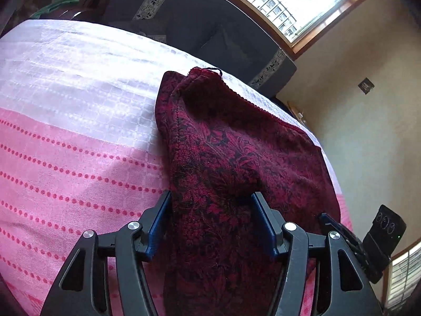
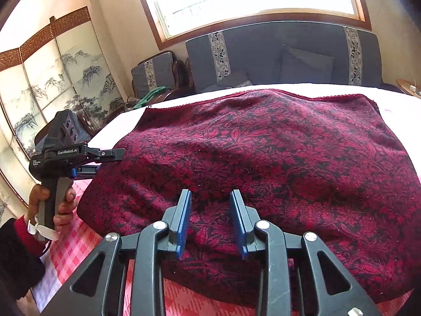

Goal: Fold small clothes

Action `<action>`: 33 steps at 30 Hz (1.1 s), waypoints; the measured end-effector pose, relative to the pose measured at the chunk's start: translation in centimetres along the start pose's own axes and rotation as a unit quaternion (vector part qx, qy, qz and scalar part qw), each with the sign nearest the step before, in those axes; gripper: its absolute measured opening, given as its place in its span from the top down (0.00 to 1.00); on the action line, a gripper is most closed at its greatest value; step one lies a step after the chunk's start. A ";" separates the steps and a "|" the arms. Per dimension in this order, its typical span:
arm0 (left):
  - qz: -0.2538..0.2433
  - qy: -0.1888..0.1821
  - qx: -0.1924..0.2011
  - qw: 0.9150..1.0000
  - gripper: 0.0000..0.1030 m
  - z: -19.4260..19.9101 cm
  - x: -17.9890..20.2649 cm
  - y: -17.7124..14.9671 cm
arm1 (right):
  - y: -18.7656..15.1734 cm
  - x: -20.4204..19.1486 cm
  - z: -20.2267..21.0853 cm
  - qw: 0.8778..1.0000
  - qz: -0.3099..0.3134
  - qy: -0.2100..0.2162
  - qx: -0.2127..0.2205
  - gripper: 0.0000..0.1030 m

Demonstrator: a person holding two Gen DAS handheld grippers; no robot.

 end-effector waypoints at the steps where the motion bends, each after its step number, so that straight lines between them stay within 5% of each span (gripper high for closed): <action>1: -0.022 0.019 0.004 1.000 0.41 -0.1 0.5 -0.2 | 0.0 -0.2 0.0 1.000 0.003 -0.001 -0.001 0.58; 4: -0.068 0.066 0.012 0.995 0.45 -0.7 1.9 -0.7 | -0.1 -0.5 0.0 1.000 0.010 -0.005 -0.001 0.47; 11: -0.103 0.090 0.031 0.990 0.53 -1.0 3.2 -1.1 | -0.2 -0.5 -0.1 1.000 0.006 -0.014 -0.004 0.38; 33: -0.095 0.083 0.029 0.992 0.54 -1.2 2.7 -1.0 | 0.2 1.2 1.9 0.996 -0.017 -0.074 0.043 0.29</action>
Point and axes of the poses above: each gripper's, at about its wrist camera, not at the fingertips, and z roughly against the way its jaws point, x to its right, y to its top, the point moved 5 cm from there along -z, roughly the way its jaws point, and after that the axes turned 2 degrees about y, right-handed, at the moved point
